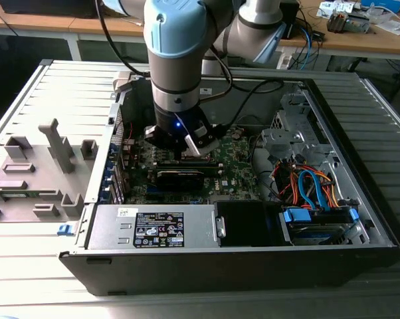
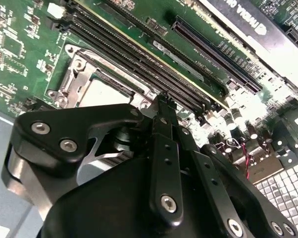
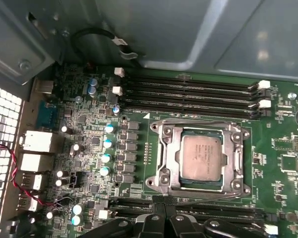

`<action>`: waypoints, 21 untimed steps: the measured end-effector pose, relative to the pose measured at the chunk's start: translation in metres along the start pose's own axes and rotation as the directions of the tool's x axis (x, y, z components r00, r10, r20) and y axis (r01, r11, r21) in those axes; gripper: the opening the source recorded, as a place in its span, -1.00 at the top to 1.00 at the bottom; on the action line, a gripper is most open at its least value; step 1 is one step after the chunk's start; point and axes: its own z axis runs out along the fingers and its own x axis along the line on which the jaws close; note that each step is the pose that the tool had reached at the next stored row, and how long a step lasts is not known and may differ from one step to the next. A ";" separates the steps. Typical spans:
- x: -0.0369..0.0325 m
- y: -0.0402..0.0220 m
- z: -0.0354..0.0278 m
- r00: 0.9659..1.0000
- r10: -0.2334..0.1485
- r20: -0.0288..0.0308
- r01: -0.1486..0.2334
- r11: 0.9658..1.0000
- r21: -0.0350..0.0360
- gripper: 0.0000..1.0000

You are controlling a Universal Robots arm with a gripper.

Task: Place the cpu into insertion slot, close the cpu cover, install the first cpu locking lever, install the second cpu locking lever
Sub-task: 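Install the second cpu locking lever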

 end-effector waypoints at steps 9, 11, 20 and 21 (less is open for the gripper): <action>0.0070 -0.0012 0.0155 1.000 -0.027 -0.004 0.027 1.000 -0.005 0.79; 0.0077 -0.0010 0.0179 0.999 -0.041 -0.006 0.041 0.999 -0.006 0.79; 0.0078 0.0027 0.0221 0.997 -0.079 -0.012 0.078 0.997 -0.015 0.79; 0.0078 0.0029 0.0227 0.997 -0.081 -0.012 0.081 0.997 -0.017 0.79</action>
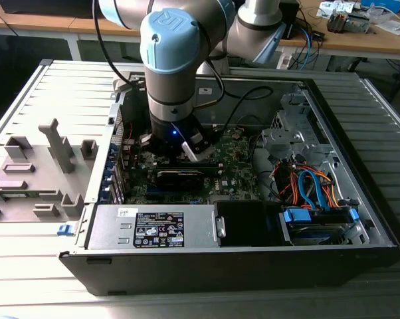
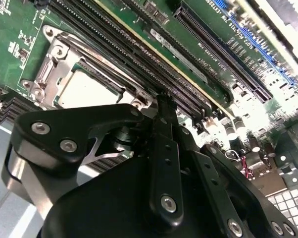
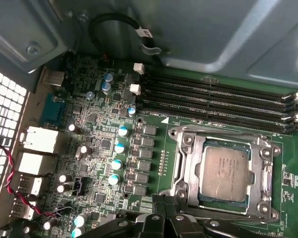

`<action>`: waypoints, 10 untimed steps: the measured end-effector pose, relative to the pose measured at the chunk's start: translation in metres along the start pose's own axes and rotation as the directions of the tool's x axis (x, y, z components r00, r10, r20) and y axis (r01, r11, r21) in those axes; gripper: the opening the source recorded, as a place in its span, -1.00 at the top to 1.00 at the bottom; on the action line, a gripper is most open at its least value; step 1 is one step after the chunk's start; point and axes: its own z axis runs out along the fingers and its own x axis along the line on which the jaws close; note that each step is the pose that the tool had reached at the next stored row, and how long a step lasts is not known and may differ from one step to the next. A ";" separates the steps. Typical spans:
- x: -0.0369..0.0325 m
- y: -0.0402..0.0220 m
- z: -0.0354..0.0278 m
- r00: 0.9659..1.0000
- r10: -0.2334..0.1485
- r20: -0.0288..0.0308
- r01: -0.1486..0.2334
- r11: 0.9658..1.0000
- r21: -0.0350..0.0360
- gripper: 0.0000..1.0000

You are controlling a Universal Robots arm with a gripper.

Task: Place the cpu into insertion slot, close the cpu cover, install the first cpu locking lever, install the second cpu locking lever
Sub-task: 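Install the second cpu locking lever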

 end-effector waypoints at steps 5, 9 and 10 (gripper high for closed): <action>-0.0001 0.0006 -0.0026 1.000 -0.003 0.002 0.003 1.000 -0.001 0.79; 0.0000 0.0009 -0.0074 1.000 -0.004 0.002 0.004 1.000 -0.001 0.79; 0.0004 -0.0012 -0.0079 1.000 -0.004 0.003 0.004 1.000 -0.005 0.79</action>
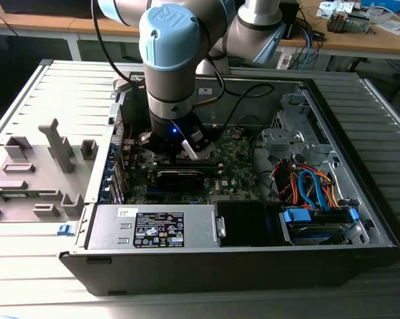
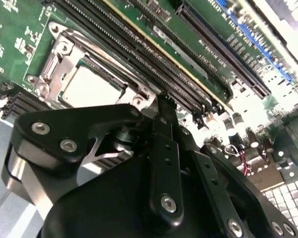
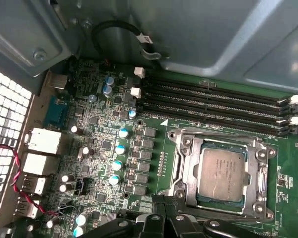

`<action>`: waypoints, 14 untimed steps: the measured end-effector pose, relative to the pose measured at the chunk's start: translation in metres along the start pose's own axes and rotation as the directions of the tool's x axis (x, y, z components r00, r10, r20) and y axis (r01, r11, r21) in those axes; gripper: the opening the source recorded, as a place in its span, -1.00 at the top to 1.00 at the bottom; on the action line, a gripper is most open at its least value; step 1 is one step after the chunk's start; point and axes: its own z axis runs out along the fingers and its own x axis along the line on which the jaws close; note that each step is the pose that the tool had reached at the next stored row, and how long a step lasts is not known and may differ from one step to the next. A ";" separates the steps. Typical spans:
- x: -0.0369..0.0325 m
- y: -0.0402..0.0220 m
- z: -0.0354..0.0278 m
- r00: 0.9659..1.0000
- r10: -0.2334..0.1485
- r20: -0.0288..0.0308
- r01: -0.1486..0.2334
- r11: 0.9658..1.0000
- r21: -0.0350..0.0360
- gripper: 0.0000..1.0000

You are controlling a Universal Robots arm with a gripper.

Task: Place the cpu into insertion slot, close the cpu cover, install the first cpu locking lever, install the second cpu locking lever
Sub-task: 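Install the second cpu locking lever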

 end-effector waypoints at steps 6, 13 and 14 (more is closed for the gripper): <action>0.0026 -0.0148 -0.0029 1.000 0.000 0.007 0.000 0.999 -0.042 0.79; 0.0027 -0.0174 -0.0034 1.000 0.000 0.009 0.000 0.999 -0.053 0.79; 0.0025 -0.0165 -0.0032 1.000 0.000 0.010 0.001 0.998 -0.056 0.79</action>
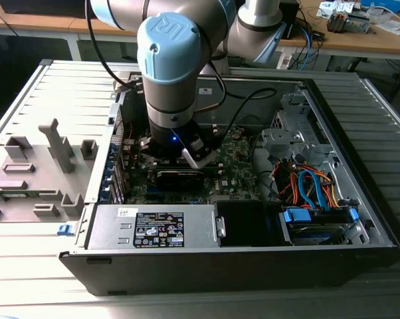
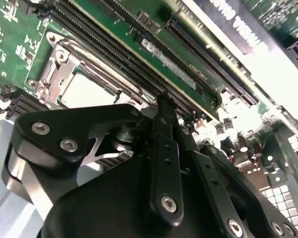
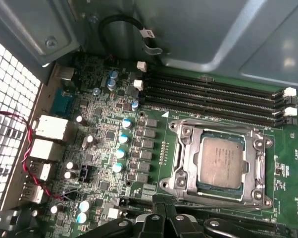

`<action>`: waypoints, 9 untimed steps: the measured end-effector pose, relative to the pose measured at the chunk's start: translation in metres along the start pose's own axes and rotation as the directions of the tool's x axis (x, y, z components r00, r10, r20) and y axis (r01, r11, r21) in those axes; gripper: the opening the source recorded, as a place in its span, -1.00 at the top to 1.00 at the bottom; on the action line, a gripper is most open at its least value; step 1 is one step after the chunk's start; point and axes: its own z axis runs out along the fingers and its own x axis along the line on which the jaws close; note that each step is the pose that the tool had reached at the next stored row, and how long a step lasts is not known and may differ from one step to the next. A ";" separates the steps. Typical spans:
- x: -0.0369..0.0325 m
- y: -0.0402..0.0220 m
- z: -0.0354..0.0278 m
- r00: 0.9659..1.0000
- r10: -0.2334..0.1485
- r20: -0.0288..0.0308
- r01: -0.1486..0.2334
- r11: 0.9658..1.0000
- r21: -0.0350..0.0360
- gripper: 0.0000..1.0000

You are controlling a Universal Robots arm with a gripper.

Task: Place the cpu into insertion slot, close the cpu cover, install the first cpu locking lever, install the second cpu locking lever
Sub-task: 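Install the second cpu locking lever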

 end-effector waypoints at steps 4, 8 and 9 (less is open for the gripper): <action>-0.0004 0.0017 0.0023 1.000 0.000 0.003 0.000 1.000 -0.020 0.79; -0.0004 0.0023 0.0082 1.000 0.000 0.001 0.000 1.000 -0.022 0.79; -0.0010 0.0053 0.0094 1.000 0.000 0.001 0.000 1.000 -0.022 0.79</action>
